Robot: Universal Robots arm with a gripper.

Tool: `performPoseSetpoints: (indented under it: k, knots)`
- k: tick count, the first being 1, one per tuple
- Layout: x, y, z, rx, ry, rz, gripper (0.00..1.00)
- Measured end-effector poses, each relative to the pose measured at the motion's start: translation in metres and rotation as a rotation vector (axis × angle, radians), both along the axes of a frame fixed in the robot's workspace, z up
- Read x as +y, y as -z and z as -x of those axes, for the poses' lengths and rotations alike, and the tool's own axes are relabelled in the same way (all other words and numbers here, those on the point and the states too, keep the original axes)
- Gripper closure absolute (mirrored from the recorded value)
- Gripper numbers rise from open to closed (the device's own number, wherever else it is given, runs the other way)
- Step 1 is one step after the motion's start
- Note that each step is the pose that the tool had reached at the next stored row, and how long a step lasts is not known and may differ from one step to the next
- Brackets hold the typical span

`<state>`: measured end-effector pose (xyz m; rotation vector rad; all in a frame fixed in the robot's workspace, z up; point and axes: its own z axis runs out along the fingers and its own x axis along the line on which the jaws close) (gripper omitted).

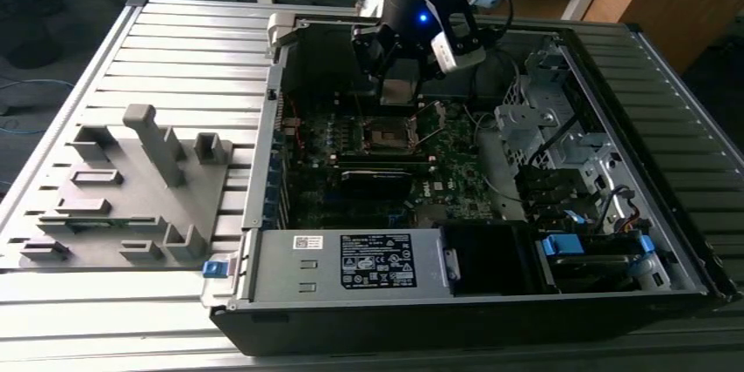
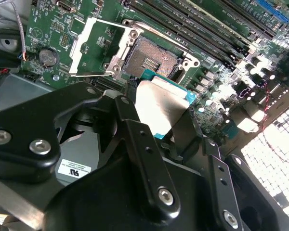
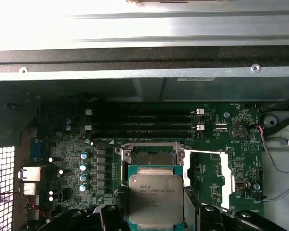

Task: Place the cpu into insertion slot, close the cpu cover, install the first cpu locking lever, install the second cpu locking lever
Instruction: 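Place the cpu into insertion slot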

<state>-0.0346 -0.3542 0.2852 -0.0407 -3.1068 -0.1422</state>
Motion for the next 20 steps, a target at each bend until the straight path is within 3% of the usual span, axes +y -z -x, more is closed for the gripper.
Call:
performPoseSetpoints:
  k: [12,20]
  knots:
    - [0.0,0.0001,0.0,0.0,0.004,-0.0001,0.46]
    - [0.0,0.0002,0.0,0.0001,0.077,-0.0001,0.46]
